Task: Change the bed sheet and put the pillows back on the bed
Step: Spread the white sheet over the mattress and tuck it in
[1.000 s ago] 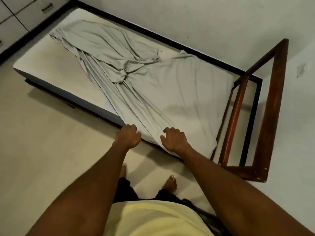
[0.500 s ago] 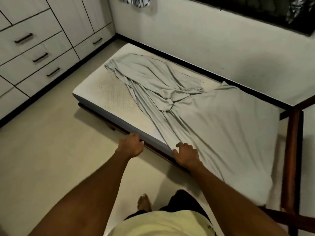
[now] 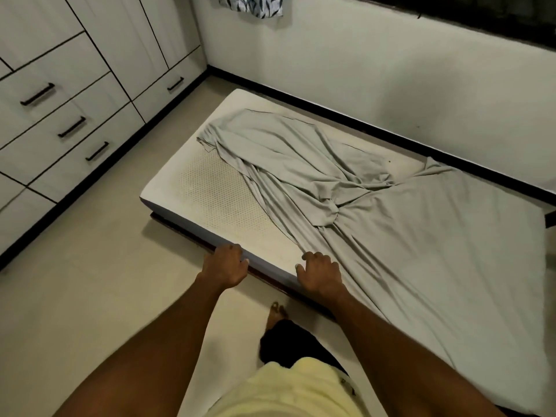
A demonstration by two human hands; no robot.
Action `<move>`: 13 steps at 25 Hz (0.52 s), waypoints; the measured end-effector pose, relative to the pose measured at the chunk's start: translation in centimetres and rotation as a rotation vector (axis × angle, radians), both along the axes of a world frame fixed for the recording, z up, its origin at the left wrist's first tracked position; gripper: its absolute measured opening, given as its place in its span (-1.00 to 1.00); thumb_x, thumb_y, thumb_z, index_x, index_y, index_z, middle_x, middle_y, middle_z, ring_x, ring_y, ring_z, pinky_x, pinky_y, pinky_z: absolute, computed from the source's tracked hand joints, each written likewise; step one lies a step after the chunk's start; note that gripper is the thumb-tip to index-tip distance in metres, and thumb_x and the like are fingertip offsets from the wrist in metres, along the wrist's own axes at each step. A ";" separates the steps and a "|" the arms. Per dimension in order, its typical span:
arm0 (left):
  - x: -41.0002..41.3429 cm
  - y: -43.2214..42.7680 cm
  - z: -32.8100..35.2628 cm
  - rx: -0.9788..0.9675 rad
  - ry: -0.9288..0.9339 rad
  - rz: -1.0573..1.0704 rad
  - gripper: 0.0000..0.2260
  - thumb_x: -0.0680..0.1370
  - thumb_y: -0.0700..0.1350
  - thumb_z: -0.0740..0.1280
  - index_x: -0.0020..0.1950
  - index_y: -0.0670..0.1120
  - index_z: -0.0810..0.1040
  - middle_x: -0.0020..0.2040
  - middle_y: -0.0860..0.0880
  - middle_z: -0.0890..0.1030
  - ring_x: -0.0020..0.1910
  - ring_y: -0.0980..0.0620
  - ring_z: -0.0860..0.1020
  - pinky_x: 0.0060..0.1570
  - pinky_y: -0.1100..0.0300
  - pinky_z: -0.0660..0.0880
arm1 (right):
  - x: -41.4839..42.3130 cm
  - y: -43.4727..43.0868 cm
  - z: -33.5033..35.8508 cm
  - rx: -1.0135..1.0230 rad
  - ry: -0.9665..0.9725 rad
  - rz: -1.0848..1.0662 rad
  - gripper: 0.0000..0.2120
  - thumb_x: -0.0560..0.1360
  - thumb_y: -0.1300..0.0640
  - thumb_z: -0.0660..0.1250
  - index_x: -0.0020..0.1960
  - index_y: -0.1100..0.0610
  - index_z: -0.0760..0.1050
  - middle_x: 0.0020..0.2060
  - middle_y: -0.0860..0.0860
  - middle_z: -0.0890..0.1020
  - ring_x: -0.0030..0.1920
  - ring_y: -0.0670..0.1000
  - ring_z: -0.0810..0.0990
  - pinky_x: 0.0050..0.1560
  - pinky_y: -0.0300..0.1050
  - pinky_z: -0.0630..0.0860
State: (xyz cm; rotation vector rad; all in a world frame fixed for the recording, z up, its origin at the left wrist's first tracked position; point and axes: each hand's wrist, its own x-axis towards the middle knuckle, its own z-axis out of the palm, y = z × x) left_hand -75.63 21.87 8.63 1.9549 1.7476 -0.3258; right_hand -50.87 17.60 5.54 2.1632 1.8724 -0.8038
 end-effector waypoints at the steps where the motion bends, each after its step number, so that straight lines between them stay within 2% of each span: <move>1: -1.2 2.0 0.2 -0.012 0.005 -0.013 -0.62 0.69 0.11 0.17 0.40 -0.08 0.48 0.37 -0.08 0.51 0.35 -0.12 0.48 0.32 -0.11 0.39 | -1.0 1.9 0.2 -0.003 0.008 -0.011 -0.53 0.67 -0.13 0.12 0.48 0.08 0.41 0.39 0.12 0.52 0.38 0.17 0.47 0.37 0.12 0.35; 8: -6.5 16.2 0.9 0.000 0.020 -0.124 -0.58 0.69 0.12 0.18 0.49 -0.03 0.42 0.44 -0.07 0.45 0.41 -0.12 0.42 0.38 -0.12 0.33 | -6.7 12.9 1.2 0.044 0.000 -0.079 -0.53 0.67 -0.15 0.11 0.46 0.07 0.42 0.36 0.12 0.54 0.36 0.18 0.49 0.33 0.12 0.40; 13: -10.1 26.6 -1.4 -0.031 0.031 -0.344 -0.56 0.70 0.14 0.17 0.52 -0.03 0.39 0.48 -0.06 0.42 0.44 -0.11 0.40 0.41 -0.11 0.31 | -12.3 18.8 -0.8 0.029 0.032 -0.337 -0.52 0.68 -0.15 0.12 0.48 0.10 0.39 0.37 0.14 0.53 0.36 0.19 0.49 0.35 0.10 0.39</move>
